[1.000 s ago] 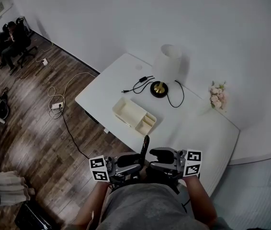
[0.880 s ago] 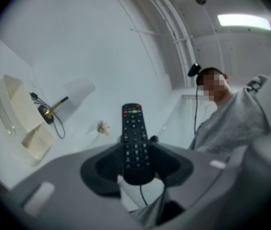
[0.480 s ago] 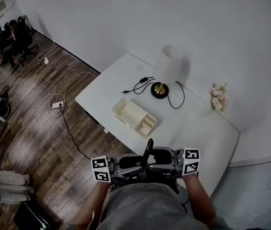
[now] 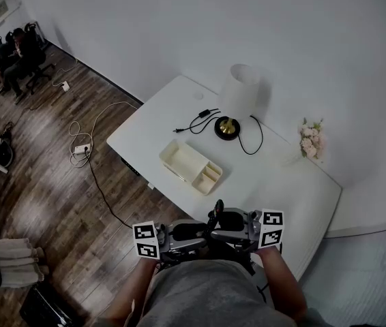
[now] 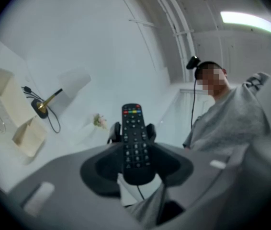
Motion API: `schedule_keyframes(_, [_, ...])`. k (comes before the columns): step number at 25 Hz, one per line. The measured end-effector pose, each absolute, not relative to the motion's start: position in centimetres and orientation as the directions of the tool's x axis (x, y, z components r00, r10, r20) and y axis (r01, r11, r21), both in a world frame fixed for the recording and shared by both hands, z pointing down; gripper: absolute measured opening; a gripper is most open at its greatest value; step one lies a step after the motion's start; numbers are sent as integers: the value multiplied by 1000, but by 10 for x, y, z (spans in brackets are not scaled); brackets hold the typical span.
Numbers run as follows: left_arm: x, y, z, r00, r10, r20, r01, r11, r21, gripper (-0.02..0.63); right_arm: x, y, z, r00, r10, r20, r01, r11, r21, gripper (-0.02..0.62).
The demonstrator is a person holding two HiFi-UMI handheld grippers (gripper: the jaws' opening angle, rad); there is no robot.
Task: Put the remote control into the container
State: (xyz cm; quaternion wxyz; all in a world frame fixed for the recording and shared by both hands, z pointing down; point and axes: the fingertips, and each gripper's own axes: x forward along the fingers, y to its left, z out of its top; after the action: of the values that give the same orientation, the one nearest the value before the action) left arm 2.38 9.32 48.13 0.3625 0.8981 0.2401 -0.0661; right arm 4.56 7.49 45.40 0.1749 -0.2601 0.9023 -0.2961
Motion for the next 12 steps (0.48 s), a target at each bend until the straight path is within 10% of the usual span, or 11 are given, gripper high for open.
schedule_keyframes(12, [24,95,484,873,391,-293,484,-613,625,186,42,76,460,-807,-567,-166,-341,676,-653,212])
